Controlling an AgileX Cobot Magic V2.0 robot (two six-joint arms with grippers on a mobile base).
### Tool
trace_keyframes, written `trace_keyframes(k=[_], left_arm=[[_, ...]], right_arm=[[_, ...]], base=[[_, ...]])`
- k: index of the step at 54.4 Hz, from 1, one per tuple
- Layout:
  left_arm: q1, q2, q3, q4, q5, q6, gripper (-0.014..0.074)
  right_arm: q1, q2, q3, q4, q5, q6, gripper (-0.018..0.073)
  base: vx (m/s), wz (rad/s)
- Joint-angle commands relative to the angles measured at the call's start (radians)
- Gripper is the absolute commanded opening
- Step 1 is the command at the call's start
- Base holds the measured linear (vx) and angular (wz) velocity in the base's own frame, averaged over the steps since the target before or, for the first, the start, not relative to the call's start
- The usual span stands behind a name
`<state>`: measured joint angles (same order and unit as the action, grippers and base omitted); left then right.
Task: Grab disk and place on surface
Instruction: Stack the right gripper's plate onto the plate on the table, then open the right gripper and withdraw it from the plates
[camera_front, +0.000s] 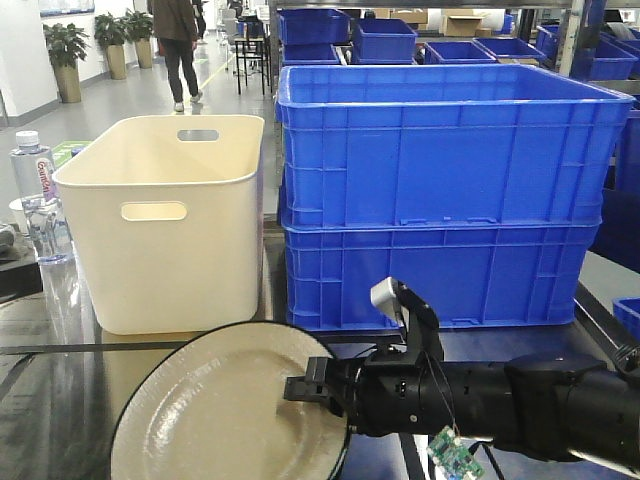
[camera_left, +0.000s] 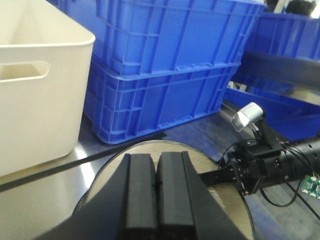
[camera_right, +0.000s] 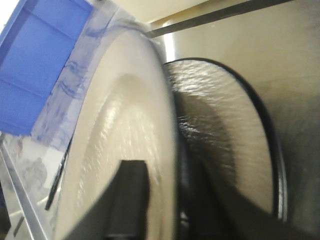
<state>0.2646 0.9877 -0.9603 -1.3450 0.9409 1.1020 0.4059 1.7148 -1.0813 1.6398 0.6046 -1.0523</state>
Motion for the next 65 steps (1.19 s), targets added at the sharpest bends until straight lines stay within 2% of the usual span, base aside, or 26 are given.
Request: trace_keyframes(k=[1,3,6,10,14,21,23,24,28,31,34,38,39,41,46,55,65], left_arm=[[-0.001,-0.013,-0.034,-0.055,-0.004,-0.024,-0.0007],[-0.001,-0.013,-0.034,-0.046,-0.004,-0.031,-0.0007],[-0.001,-0.013,-0.034,-0.038,-0.003,-0.047,-0.0007],[-0.001,-0.013,-0.034,-0.036,0.003,-0.048,-0.0007],[-0.001,-0.013,-0.034,-0.017,0.005,-0.05,-0.0006],[-0.001,-0.013,-0.034,0.073,-0.007,-0.083,-0.0004],[-0.001,-0.013,-0.034,0.138,-0.026,-0.12,-0.0001],[-0.001,-0.013,-0.034,0.364,-0.097,-0.283,-0.0001],[-0.001,-0.013,-0.027,0.576,-0.154,-0.445,-0.0001],[-0.001,-0.013,-0.01,0.75,-0.21,-0.617,-0.0001],[-0.001,-0.016,0.021,0.903,-0.25,-0.743,-0.0001],[-0.001,-0.02,0.075,1.035,-0.294,-0.833,-0.0001],[-0.001,-0.025,0.093,1.058,-0.302,-0.844,-0.0001],[-0.002,-0.042,0.125,1.079,-0.321,-0.844,-0.0001],[-0.004,-0.103,0.229,1.074,-0.398,-0.832,-0.0001],[-0.046,-0.28,0.401,1.076,-0.517,-0.824,-0.0001],[-0.083,-0.55,0.533,1.059,-0.538,-0.824,-0.0001]], right_arm=[[-0.001,-0.044,-0.039,0.063,0.033,-0.076,0.0451],[-0.002,-0.044,-0.039,0.063,0.02,-0.102,0.0508],[-0.005,-0.054,-0.039,0.058,-0.029,-0.195,0.0615],[-0.007,-0.071,-0.039,0.054,-0.113,-0.335,0.0685],[-0.011,-0.097,-0.039,0.054,-0.217,-0.469,0.0711],[-0.02,-0.163,-0.039,0.049,-0.397,-0.602,0.0699],[-0.02,-0.187,-0.037,0.037,-0.444,-0.62,0.0687],[-0.02,-0.26,-0.032,-0.019,-0.53,-0.643,0.0613],[-0.02,-0.323,-0.017,-0.039,-0.572,-0.643,0.0501],[-0.02,-0.384,0.01,-0.033,-0.605,-0.643,0.037],[-0.02,-0.451,0.051,-0.014,-0.641,-0.643,0.0212],[-0.02,-0.551,0.124,-0.003,-0.686,-0.643,-0.0017],[-0.02,-0.57,0.138,-0.003,-0.691,-0.643,-0.0017],[-0.02,-0.615,0.174,-0.001,-0.697,-0.643,-0.0015],[-0.02,-0.738,0.282,0.003,-0.695,-0.642,-0.0015],[-0.02,-0.888,0.435,0.064,-0.69,-0.642,-0.0015],[-0.02,-1.001,0.574,0.066,-0.7,-0.643,-0.0015]], base=[[0.0,0.0],[0.0,0.0],[0.0,0.0],[0.0,0.0],[0.0,0.0],[0.0,0.0],[0.0,0.0],[0.0,0.0],[0.0,0.0],[0.0,0.0],[0.0,0.0],[0.0,0.0],[0.0,0.0],[0.0,0.0],[0.0,0.0],[0.0,0.0],[0.0,0.0]])
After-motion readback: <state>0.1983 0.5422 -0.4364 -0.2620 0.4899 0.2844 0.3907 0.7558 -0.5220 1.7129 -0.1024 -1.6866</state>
